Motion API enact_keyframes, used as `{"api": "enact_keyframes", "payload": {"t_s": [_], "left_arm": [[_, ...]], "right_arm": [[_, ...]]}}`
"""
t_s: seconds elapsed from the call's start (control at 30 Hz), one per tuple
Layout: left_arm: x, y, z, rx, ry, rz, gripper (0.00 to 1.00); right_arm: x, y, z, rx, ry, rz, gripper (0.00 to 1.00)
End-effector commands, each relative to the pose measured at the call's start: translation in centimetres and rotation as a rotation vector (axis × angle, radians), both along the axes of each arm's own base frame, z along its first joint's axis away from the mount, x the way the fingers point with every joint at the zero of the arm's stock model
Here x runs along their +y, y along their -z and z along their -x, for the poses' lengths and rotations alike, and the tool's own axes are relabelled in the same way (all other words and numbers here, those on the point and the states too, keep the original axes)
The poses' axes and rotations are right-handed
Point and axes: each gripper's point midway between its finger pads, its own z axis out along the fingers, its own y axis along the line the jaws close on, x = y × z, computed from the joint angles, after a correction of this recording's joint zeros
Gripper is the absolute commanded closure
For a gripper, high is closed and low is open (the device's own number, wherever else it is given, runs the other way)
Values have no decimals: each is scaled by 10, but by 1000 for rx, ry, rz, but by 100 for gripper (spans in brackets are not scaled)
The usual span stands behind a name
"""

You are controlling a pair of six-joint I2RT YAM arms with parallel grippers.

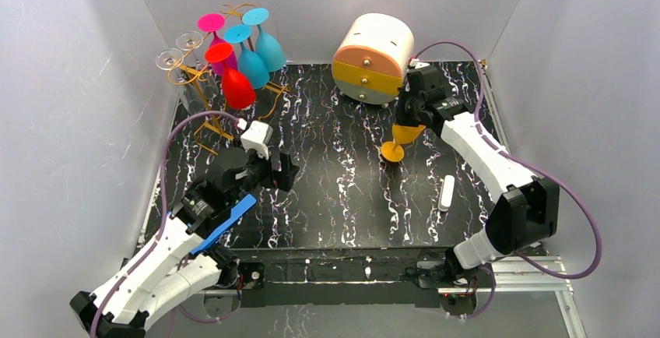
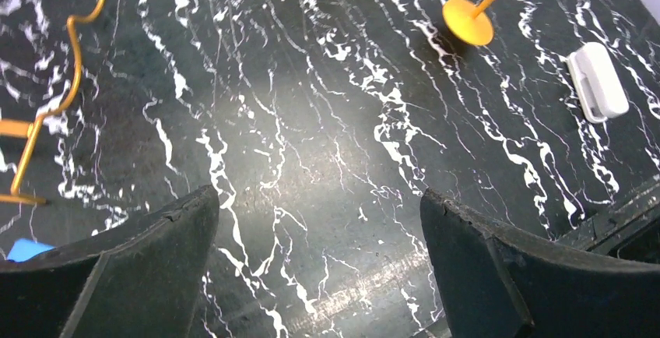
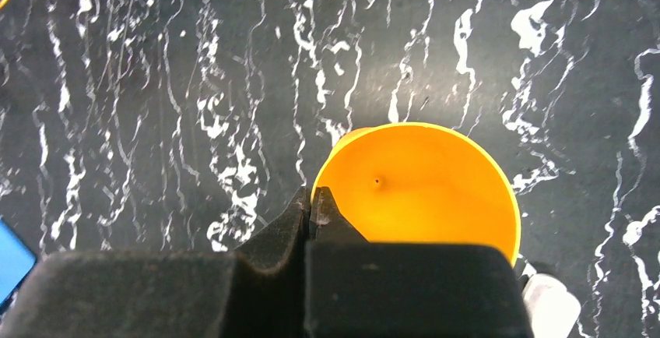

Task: Take the wine glass off the wine glass rack
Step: Place the wine glass at the center of the board.

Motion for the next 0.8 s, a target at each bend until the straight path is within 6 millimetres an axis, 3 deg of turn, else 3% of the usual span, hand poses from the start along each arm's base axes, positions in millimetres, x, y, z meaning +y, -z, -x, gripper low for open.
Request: {"api": "enact_keyframes", "payload": {"t_s": [0.0,0.23,0.53,0.77], "left_arm": [[21,4,-7,119,-185,-29,2],[23,9,-5,156,-199,-53,2],[26,7,-7,167,-231,-52,2],[33,5,-8,174,-272,-74,2]], "right_arm": [[-7,-16,-46,-116,71,79,99],[12,-7,-75,-135,55,85,99],[58,12,-81,-148,-85,139,99],[64,22,-90,-135,-132,197,95]]}}
